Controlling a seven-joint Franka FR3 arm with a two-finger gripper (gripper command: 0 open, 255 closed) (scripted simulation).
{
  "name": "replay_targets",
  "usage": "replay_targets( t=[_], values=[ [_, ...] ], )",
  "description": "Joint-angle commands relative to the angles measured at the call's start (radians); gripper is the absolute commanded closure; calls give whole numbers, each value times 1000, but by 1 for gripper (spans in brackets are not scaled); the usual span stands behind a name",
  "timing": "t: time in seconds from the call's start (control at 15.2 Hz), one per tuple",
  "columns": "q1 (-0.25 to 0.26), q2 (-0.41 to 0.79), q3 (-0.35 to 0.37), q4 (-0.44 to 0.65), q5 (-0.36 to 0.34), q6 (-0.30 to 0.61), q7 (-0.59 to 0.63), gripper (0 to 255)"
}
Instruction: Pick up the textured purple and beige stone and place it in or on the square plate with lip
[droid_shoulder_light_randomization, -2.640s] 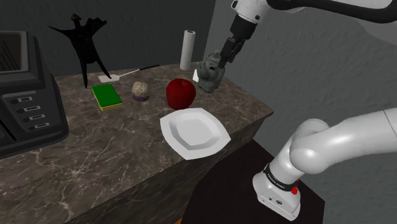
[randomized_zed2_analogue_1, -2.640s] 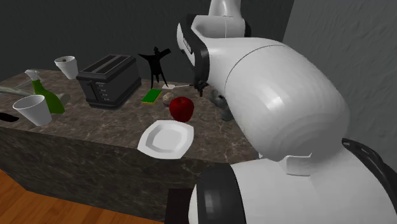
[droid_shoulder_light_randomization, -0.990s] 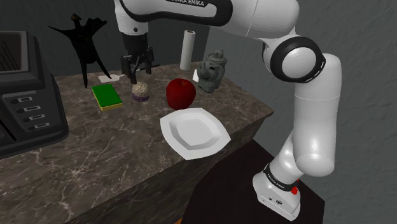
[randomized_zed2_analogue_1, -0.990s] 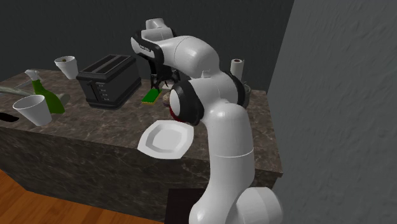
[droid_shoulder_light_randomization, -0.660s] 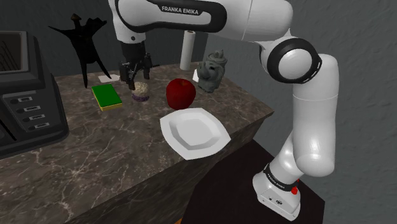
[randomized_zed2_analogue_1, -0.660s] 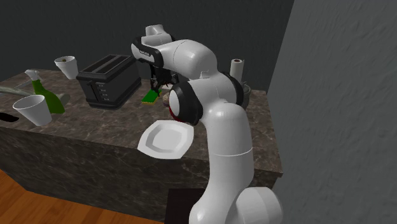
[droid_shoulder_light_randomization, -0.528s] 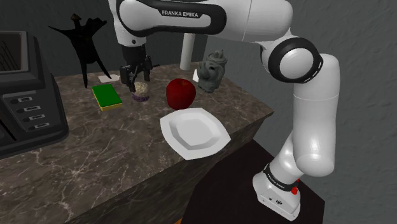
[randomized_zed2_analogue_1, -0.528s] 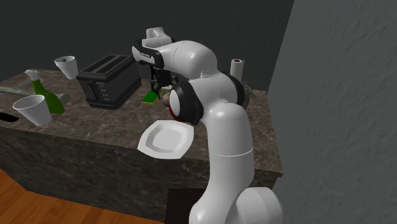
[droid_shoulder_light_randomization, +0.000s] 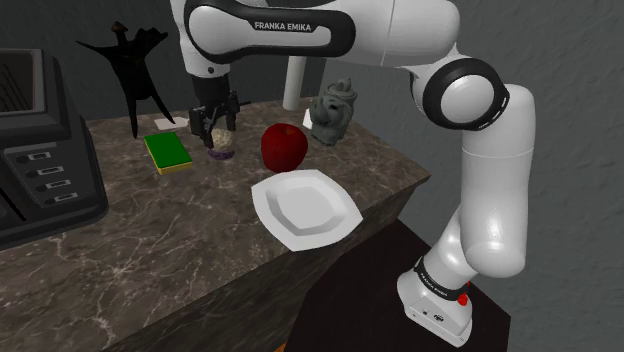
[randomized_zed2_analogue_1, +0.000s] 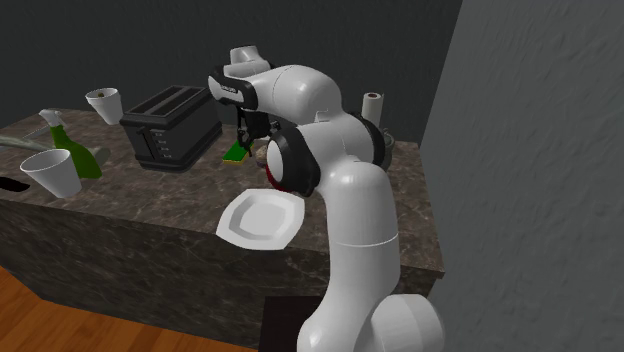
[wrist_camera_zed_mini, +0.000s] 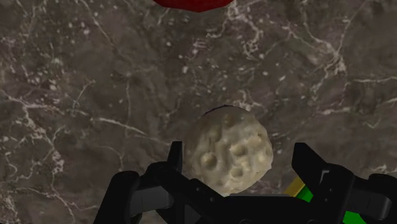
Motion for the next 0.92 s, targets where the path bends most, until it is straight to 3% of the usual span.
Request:
replay_targets(
  t=[0.0, 0.53, 0.86],
  values=[
    [0, 0, 0, 0, 0, 0, 0, 255],
    [-3, 3, -1, -9, -1, 12, -2, 255],
    [6, 6, 1, 64, -1, -57, -3, 255]
  ],
)
